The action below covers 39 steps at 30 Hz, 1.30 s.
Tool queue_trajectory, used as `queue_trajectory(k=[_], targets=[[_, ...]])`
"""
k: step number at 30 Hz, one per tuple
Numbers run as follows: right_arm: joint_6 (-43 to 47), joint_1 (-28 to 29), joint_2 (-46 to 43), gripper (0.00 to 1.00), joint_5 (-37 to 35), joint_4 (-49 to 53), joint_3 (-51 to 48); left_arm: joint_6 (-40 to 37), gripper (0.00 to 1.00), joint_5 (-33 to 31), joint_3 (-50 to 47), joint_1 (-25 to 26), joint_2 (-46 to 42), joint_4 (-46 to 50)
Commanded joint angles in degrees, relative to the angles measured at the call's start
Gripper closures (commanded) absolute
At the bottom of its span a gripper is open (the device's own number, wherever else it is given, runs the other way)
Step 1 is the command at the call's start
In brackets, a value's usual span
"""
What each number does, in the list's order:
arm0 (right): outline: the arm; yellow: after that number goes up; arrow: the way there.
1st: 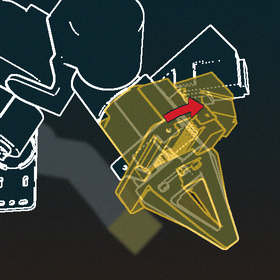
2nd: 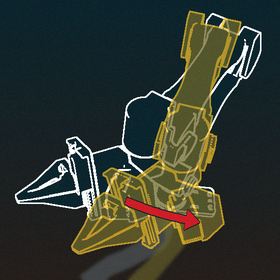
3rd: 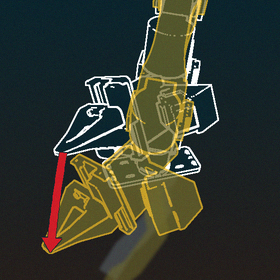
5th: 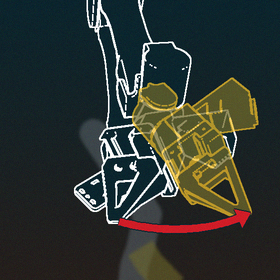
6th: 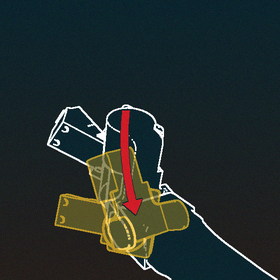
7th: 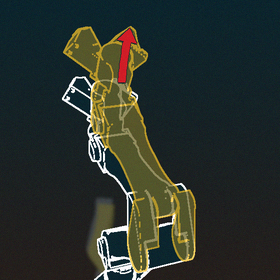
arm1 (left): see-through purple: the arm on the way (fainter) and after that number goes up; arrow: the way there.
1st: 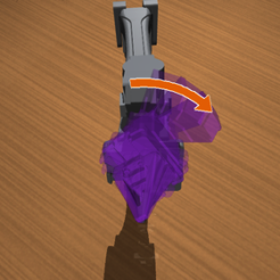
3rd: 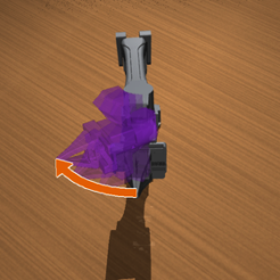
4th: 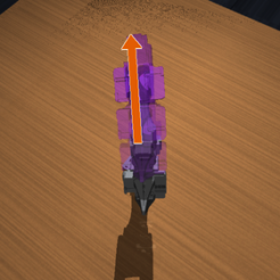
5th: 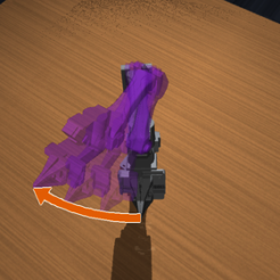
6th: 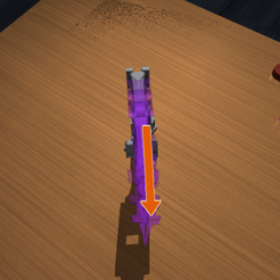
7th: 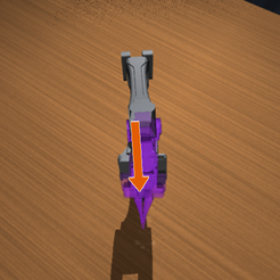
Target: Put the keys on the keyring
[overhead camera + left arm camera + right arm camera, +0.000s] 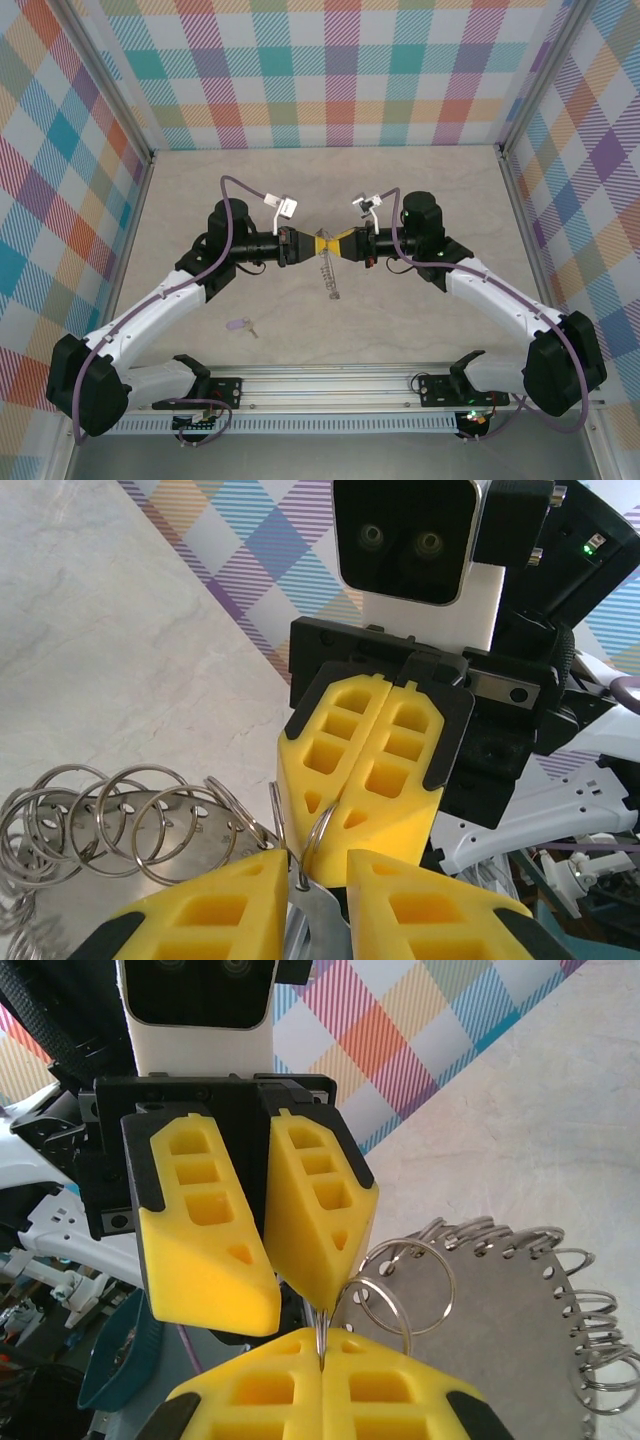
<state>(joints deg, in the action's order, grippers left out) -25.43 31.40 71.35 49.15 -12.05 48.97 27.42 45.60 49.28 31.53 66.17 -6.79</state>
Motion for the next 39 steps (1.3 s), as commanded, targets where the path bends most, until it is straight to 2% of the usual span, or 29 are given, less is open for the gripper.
queue_trajectory(k=[1,12,19,24,25,29,32,39], targets=[[-1.07,-0.40,-0.56,1.00,2.53,-4.34,1.74,0.09,0.77,1.07,0.22,0.77,0.15,-3.47],[-2.69,-0.46,-0.25,1.00,3.63,-6.72,1.31,0.35,0.78,0.65,1.58,1.95,2.01,-5.22],[-2.98,-0.46,0.54,1.00,3.50,-7.45,1.04,0.62,0.99,1.01,2.11,2.87,2.24,-6.96],[-3.18,-0.54,1.16,1.00,3.16,-7.55,1.29,-0.13,1.00,-0.20,2.54,3.45,1.91,-6.60],[-3.20,-0.63,1.19,0.99,2.99,-7.38,1.35,-0.42,1.00,-0.79,2.42,3.43,1.93,-6.34],[-3.65,-1.83,0.58,0.76,2.03,-7.34,0.96,-1.94,1.00,-3.64,2.30,3.39,1.65,-4.43],[-4.39,-3.06,-0.47,0.66,1.67,-7.67,0.28,-2.58,1.00,-5.11,1.80,3.45,1.43,-4.03],[-4.52,-3.97,-1.13,0.65,2.18,-6.73,-0.07,-3.17,1.00,-5.70,1.08,3.45,1.08,-4.25]])
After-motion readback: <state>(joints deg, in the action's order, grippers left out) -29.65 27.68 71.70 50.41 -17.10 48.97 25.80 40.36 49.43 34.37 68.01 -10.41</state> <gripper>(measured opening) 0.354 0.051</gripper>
